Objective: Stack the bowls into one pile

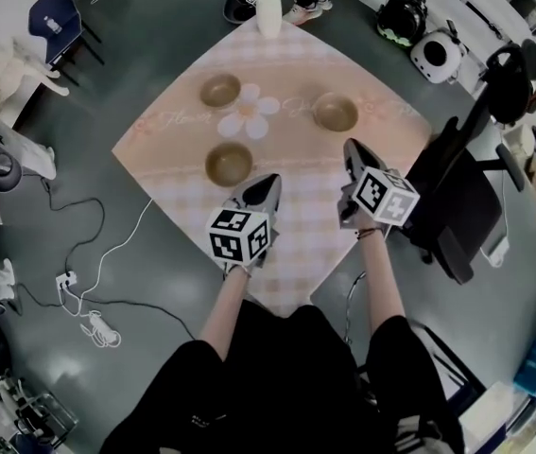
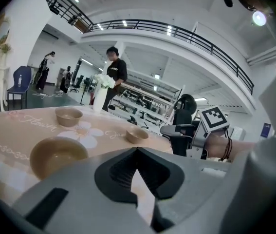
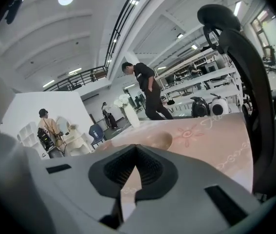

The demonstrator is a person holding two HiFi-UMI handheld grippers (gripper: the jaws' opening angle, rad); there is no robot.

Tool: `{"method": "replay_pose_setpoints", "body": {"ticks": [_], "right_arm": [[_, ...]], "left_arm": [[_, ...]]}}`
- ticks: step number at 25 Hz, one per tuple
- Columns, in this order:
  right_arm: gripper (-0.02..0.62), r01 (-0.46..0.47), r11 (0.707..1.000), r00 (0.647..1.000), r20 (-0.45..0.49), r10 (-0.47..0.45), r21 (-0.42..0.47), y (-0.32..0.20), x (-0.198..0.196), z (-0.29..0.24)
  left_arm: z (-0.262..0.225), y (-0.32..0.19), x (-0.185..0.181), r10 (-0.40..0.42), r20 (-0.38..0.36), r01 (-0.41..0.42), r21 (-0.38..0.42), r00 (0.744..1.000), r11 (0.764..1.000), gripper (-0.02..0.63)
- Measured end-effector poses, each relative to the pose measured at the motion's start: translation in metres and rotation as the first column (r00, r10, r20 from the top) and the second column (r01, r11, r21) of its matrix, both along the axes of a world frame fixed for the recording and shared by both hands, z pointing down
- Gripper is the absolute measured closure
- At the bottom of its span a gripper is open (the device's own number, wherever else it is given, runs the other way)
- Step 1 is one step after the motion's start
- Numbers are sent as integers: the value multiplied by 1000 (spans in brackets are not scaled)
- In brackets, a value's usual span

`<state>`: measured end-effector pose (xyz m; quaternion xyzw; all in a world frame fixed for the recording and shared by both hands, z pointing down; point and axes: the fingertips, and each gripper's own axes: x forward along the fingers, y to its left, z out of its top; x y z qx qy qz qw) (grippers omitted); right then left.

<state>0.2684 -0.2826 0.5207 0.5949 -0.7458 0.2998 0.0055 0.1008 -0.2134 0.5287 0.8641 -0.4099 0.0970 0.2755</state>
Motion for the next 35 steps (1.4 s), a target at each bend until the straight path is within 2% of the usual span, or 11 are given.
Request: {"method": "replay_pose_setpoints", "body": {"ticks": [5, 9, 14, 25, 30, 35], "right_arm": [[604, -43, 997, 999, 6, 44, -66, -22, 14, 25], [604, -112, 991, 993, 29, 114, -74, -40, 27, 31], [603, -202, 974, 979, -7, 203, -103, -58, 46, 43], [485, -234, 960, 972, -21, 234, -154, -76, 50, 68], [477, -234, 954, 972, -36, 231, -186, -80, 48, 80], [510, -251, 939, 968, -69, 242, -235, -82, 50, 90]], "left_arm": [[11, -24, 15, 21, -7, -21, -20, 1000, 1000, 609], [19, -38, 23, 25, -14, -26, -37, 1000, 999, 609], [28, -48, 32, 44, -18, -45, -56, 999, 997, 609], [40, -55, 40, 61, -28, -64, -88, 998, 994, 609], [42, -56, 42, 66, -31, -69, -90, 997, 994, 609], [41, -55, 44, 72, -30, -75, -90, 997, 993, 609]]}}
